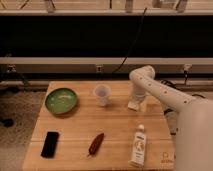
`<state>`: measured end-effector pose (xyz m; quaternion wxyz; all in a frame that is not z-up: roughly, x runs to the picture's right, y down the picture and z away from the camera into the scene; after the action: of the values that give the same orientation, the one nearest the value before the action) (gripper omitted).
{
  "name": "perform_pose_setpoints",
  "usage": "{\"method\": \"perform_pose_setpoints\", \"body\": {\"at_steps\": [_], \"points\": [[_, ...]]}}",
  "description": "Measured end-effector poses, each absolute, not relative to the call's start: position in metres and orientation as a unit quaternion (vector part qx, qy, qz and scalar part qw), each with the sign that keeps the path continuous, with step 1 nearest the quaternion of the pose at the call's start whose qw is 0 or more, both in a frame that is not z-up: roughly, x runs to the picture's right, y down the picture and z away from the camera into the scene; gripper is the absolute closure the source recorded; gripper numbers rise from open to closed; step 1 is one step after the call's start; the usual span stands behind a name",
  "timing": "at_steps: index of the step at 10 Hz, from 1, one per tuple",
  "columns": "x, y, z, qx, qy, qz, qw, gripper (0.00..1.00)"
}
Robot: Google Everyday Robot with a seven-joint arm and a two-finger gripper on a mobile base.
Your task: Place the white sponge in the ceramic cup
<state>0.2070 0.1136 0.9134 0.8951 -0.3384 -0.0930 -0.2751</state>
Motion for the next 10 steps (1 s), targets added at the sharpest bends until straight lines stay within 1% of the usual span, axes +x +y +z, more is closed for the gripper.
{"method": "perform_pose_setpoints", "body": {"at_steps": [1, 2, 5, 6, 7, 8, 10], "points": [[0.207, 0.114, 0.914, -0.339, -0.093, -0.275, 0.895, 0.25], [0.208, 0.114, 0.914, -0.34, -0.093, -0.274, 0.895, 0.29], [0.21, 0.114, 0.915, -0.341, -0.095, -0.272, 0.895, 0.59], [0.21, 0.115, 0.915, -0.342, -0.095, -0.272, 0.895, 0.65], [0.211, 0.117, 0.915, -0.343, -0.095, -0.272, 0.894, 0.73], [0.212, 0.117, 0.914, -0.343, -0.095, -0.271, 0.895, 0.83], [0.215, 0.114, 0.903, -0.344, -0.094, -0.266, 0.896, 0.97]]}}
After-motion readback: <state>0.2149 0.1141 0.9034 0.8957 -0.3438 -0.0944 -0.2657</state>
